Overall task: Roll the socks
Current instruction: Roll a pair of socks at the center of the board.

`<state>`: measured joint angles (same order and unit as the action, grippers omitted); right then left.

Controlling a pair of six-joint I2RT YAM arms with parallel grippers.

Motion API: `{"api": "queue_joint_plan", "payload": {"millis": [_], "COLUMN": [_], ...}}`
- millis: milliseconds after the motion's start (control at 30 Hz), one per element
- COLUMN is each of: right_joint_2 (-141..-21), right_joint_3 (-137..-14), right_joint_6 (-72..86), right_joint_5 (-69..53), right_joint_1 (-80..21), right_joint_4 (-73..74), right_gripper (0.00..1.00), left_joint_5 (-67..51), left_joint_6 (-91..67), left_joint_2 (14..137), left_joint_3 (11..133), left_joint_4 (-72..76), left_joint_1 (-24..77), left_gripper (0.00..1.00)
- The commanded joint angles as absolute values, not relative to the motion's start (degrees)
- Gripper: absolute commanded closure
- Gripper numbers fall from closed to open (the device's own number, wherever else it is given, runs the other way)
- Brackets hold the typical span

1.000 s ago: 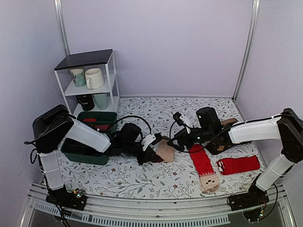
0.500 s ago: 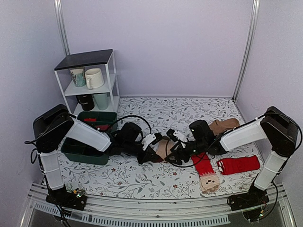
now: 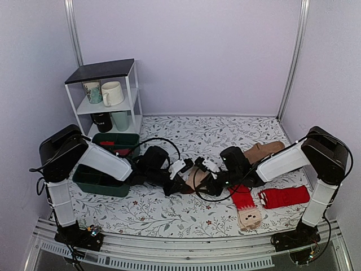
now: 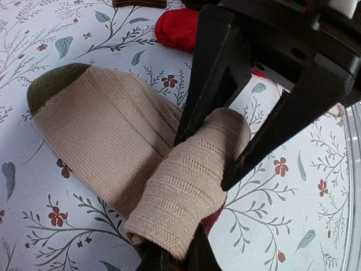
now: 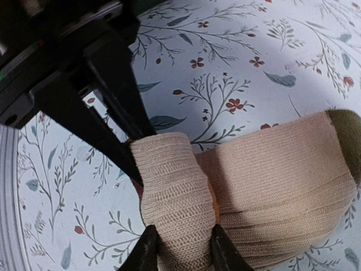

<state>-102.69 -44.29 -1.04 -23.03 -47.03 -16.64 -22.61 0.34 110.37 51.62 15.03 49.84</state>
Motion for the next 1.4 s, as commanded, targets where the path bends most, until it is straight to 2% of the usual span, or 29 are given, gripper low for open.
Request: {"api": "queue_joint_plan", "payload": {"millis": [0,33,100,133,333,367,533,667,900,1100,1300,1367], "right_joint_2": [-104.8,-104.8,-105.3,-105.7,-108.9,-109.1,-110.5,-112.5,-116.0,-117.5,-117.5,-117.5], "right_joint_3": [-44.2,-43.7,-43.0,-42.8,-41.2,-40.9,-40.4,-41.8,-46.8,-49.5,-49.6,-49.5], "right_joint_6": [2.5,3.5,5.4,6.4,10.5,10.8,11.3,10.8,10.0,11.1,11.3,11.2], "right_joint_5": [-25.0,-25.6,-27.7,-28.9,-36.9,-38.8,-45.5,-50.6,-50.9,-49.5,-48.9,-48.9], "right_joint_1": [-47.5,-47.4,-47.1,-46.8,-45.1,-45.1,-44.7,-44.6,-44.5,-44.4,-44.3,-44.3], "right_joint_4": [-16.4,-16.3,-15.9,-15.7,-15.1,-14.7,-11.7,-5.5,5.9,10.1,10.7,10.8], "right_gripper": [0.8,0.82,0.84,0.84,0.85,0.85,0.85,0.85,0.84,0.84,0.84,0.84], "left_joint_5": [-17.2,-16.3,-15.0,-14.7,-15.5,-16.6,-20.2,-21.4,-24.4,-24.4,-18.4,-16.2], "left_joint_6": [-0.4,-0.7,-0.9,-0.9,2.1,3.2,8.7,11.8,15.0,15.9,15.6,15.7], "left_joint_2": [113.9,113.3,109.3,107.7,94.7,92.7,85.0,82.3,86.6,91.4,93.5,93.3], "left_joint_3": [47.4,46.9,45.5,44.7,35.4,33.7,26.0,21.4,23.8,26.3,25.9,25.3], "left_joint_4": [2.4,3.7,6.8,8.5,23.3,25.6,33.2,39.0,38.0,37.8,42.1,44.1], "left_joint_1": [49.6,49.6,49.7,49.7,50.6,50.7,52.7,54.7,57.3,60.0,60.5,60.6], "left_gripper": [1.0,0.97,0.81,0.78,0.77,0.69,0.67,0.57,0.56,0.56,0.56,0.51]}}
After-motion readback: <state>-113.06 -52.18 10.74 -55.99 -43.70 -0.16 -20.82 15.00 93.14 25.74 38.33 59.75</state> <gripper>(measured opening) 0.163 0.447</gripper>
